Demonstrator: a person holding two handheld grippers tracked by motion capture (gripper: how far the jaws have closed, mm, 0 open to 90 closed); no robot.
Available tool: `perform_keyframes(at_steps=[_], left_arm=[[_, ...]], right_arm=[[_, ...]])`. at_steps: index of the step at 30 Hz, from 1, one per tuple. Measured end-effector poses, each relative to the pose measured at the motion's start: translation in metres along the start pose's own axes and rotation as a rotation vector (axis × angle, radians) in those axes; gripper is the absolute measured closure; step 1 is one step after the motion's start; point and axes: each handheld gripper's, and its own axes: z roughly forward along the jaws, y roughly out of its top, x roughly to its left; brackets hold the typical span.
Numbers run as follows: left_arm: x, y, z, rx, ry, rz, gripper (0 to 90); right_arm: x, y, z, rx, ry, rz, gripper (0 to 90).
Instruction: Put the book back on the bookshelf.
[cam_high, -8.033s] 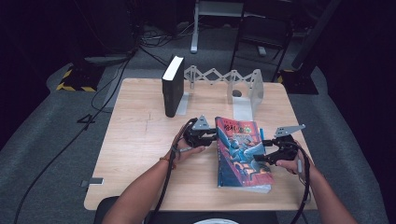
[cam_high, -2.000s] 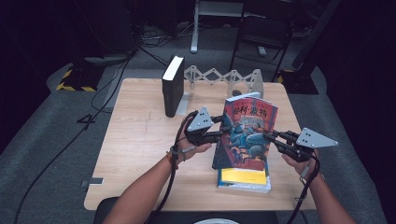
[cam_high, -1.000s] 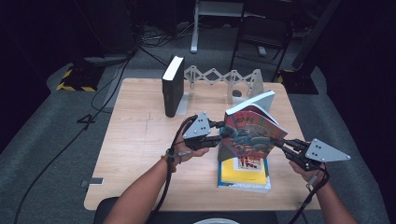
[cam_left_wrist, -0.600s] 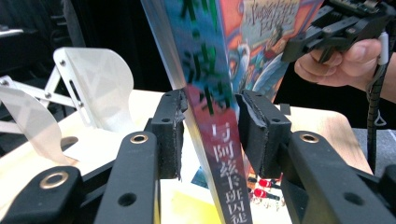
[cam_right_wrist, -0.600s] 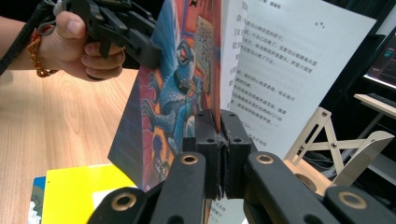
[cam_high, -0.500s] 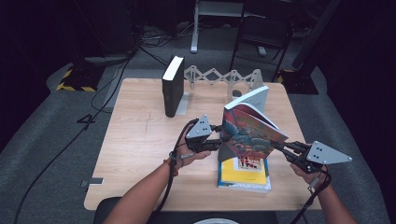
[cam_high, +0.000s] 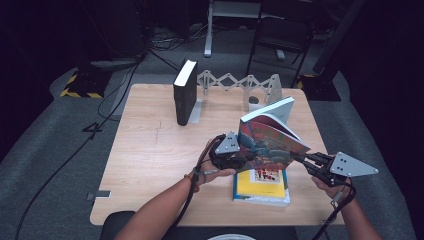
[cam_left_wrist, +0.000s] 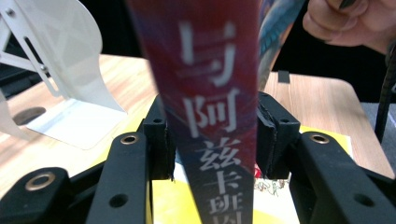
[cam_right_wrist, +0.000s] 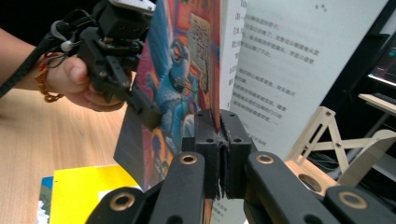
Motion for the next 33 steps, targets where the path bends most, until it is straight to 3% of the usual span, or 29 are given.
perform_keyframes(at_steps=[7,12,14,16,17,18,22,24,27,29,31,33], left_arm=[[-0.002,-0.002,0.001,0.003,-0.003,0.014,68.5],[-0.006,0.000,0.000,0.009,-0.035,0.051,72.5],[-0.010,0.001,0.001,0.013,-0.041,0.065,73.2],[-0.011,0.001,0.001,0.013,-0.047,0.070,73.4],[-0.011,0.001,0.001,0.012,-0.049,0.070,73.4],[-0.011,0.001,0.001,0.011,-0.050,0.056,73.5],[-0.008,0.000,0.001,0.005,-0.053,0.043,73.5],[-0.007,-0.001,0.001,0.005,-0.058,0.038,73.4],[-0.005,-0.001,0.001,-0.006,-0.069,0.027,73.4],[-0.005,-0.001,0.001,-0.011,-0.069,0.022,73.0],[-0.004,0.000,0.001,-0.035,-0.073,0.000,72.2],[-0.003,0.006,-0.002,-0.087,-0.078,-0.022,69.7]], right_arm=[[-0.002,-0.002,0.003,0.043,-0.038,0.007,80.5],[-0.010,-0.007,0.006,0.065,-0.088,0.065,71.1],[-0.014,-0.009,0.009,0.090,-0.121,0.093,64.1],[-0.017,-0.013,0.011,0.091,-0.121,0.123,52.7],[-0.017,-0.013,0.011,0.091,-0.121,0.123,52.7],[-0.021,-0.015,0.014,0.113,-0.122,0.154,45.7],[-0.027,-0.016,0.017,0.125,-0.135,0.190,38.0],[-0.032,-0.016,0.021,0.124,-0.120,0.217,32.6],[-0.040,-0.018,0.028,0.113,-0.048,0.271,29.6],[-0.041,-0.019,0.030,0.110,-0.028,0.273,31.7],[-0.037,-0.018,0.035,0.107,0.024,0.255,44.5],[-0.032,-0.015,0.038,0.109,0.011,0.229,44.4]])
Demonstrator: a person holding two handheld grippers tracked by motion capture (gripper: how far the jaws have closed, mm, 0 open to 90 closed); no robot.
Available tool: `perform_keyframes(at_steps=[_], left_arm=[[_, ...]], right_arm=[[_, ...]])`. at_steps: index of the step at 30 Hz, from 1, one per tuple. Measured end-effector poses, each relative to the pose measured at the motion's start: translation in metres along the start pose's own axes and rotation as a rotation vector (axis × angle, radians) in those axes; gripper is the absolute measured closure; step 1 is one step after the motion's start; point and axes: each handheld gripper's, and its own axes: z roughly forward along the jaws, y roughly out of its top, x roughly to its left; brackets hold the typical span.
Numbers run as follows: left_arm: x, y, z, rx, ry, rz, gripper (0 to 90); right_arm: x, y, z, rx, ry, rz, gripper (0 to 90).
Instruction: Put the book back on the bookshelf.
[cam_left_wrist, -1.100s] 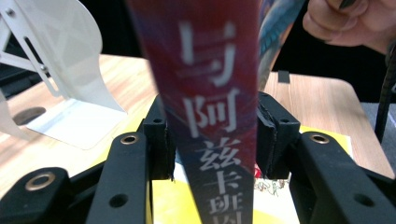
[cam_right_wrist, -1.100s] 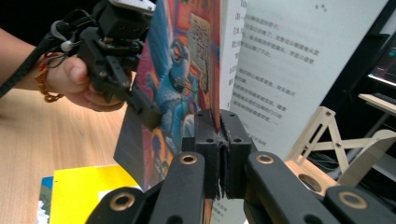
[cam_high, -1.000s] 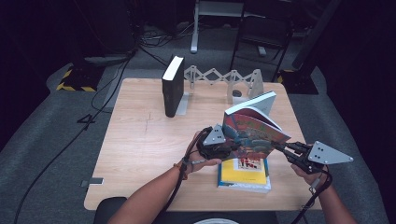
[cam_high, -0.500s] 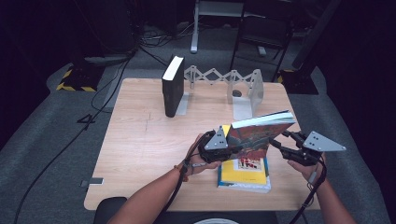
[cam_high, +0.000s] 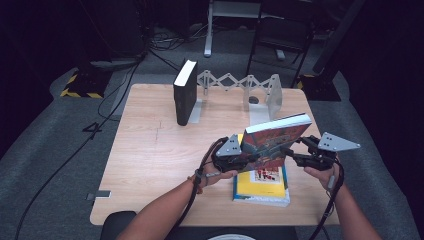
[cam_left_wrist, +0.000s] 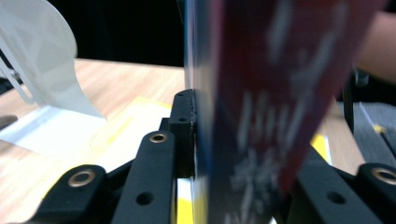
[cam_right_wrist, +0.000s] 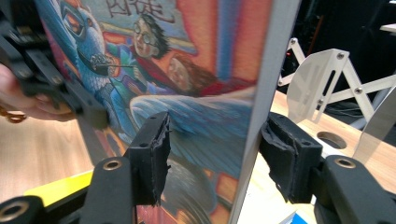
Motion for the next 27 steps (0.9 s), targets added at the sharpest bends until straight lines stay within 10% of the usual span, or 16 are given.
perform_keyframes(at_steps=[12,14,27], left_arm=[[-0.003,0.030,-0.004,-0.075,0.049,0.014,59.0],[-0.003,0.032,-0.005,-0.074,0.057,0.025,68.6],[-0.003,0.038,-0.003,-0.043,0.056,0.047,73.8]], right_arm=[[0.003,0.000,-0.001,0.005,-0.013,-0.004,53.0],[0.003,0.001,-0.001,0.005,-0.015,-0.002,52.5],[-0.014,-0.021,-0.019,0.146,-0.069,0.064,31.0]])
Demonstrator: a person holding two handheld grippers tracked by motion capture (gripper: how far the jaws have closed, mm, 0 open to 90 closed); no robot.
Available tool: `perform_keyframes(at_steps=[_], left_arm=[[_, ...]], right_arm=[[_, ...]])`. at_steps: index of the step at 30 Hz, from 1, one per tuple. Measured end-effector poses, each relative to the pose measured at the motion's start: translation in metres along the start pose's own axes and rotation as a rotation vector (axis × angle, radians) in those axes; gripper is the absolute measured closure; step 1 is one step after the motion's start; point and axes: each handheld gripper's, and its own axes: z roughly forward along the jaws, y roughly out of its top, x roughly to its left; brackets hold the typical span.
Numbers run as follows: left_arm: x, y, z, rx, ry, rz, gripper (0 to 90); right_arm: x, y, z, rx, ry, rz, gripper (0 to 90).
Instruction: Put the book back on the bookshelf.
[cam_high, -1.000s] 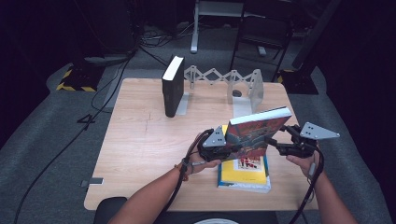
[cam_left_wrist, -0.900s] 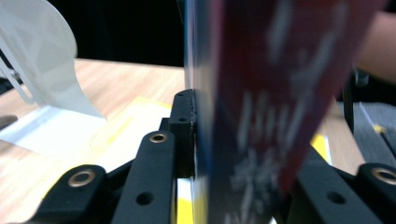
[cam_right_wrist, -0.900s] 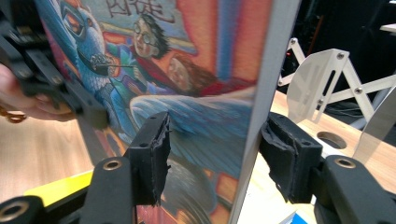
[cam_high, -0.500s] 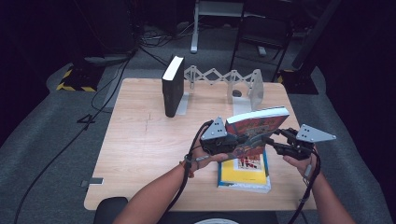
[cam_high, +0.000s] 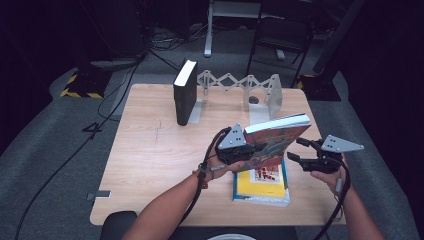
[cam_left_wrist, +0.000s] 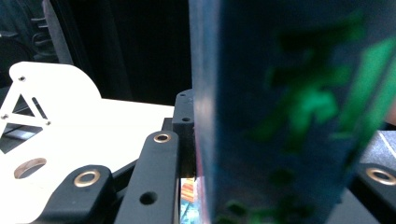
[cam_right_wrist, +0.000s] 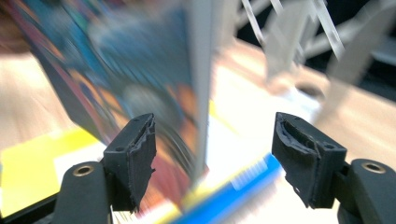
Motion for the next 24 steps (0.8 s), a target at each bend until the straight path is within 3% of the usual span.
perform_keyframes(at_steps=[8,18,24], left_arm=[[0.002,0.005,0.001,-0.004,0.013,0.007,73.9],[0.008,0.014,-0.007,-0.026,0.051,0.016,73.9],[0.017,0.020,-0.015,-0.042,0.094,0.018,73.9]], right_arm=[[-0.025,-0.025,-0.005,0.078,-0.064,0.066,31.7],[-0.032,-0.037,0.000,0.132,-0.057,0.099,30.5],[-0.040,-0.048,0.001,0.185,-0.100,0.116,25.4]])
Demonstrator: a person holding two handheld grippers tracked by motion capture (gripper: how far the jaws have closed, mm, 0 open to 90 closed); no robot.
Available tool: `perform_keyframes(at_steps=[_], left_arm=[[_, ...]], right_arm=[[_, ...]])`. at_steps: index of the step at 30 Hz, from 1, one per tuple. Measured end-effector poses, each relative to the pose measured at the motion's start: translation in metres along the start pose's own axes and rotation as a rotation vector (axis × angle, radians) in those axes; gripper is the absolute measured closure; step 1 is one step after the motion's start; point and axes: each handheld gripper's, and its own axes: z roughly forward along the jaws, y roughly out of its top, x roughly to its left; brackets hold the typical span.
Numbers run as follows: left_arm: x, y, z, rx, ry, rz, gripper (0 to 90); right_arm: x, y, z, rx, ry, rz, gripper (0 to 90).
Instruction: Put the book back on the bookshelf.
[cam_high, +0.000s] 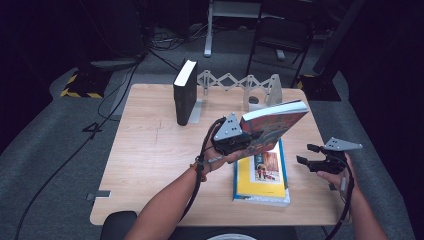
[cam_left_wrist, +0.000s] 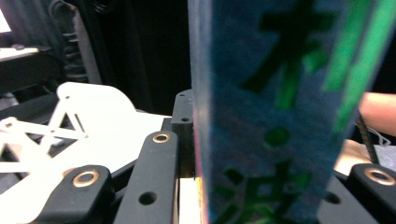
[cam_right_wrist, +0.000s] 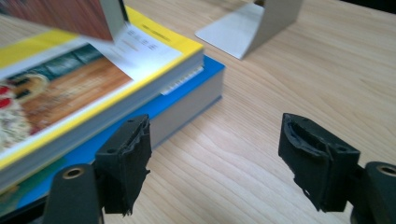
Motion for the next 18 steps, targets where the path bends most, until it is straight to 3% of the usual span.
perform_keyframes(at_steps=[8,14,18], left_arm=[[0.016,0.003,-0.010,-0.004,0.063,-0.003,73.8],[0.027,0.001,-0.017,0.001,0.111,-0.018,73.9],[0.035,-0.001,-0.022,0.002,0.144,-0.022,73.9]], right_arm=[[-0.005,-0.010,0.005,0.029,-0.027,0.015,22.2],[-0.004,-0.015,0.015,0.092,-0.041,0.003,22.2],[-0.004,-0.015,0.016,0.093,-0.044,0.002,22.4]])
